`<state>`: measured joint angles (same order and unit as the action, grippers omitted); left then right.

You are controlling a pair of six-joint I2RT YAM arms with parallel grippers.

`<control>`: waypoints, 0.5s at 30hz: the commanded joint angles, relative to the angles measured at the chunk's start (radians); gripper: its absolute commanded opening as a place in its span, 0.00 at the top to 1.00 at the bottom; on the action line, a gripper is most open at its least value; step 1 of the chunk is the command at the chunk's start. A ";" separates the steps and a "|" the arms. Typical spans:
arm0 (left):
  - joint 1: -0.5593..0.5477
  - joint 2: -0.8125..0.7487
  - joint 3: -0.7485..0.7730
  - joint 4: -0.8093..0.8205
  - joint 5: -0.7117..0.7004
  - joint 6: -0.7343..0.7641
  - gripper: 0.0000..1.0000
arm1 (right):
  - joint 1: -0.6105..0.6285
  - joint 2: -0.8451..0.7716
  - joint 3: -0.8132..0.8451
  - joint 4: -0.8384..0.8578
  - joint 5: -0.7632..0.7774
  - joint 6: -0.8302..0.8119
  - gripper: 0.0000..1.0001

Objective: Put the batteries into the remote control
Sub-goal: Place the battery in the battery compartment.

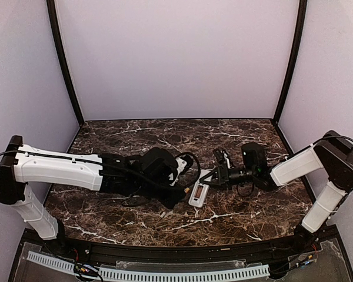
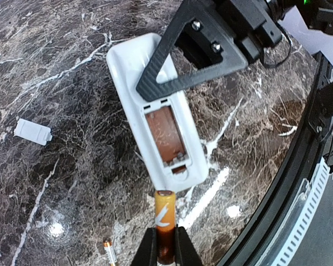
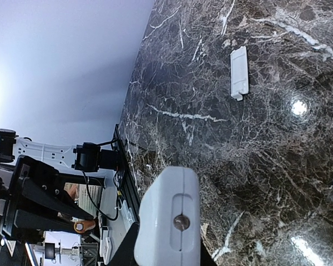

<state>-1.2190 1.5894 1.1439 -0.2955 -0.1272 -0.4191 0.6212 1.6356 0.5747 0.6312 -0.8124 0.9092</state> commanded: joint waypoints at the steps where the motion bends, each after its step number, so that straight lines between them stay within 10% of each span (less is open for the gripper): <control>1: 0.010 0.046 0.074 -0.075 -0.026 -0.097 1.00 | 0.022 0.038 0.035 0.041 0.042 0.053 1.00; 15: 0.045 0.132 0.115 -0.067 0.073 -0.166 1.00 | 0.067 0.055 0.080 0.030 0.068 0.080 1.00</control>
<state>-1.1893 1.7096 1.2251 -0.3355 -0.0826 -0.5564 0.6689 1.6787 0.6312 0.6327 -0.7559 0.9752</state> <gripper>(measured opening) 0.085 0.194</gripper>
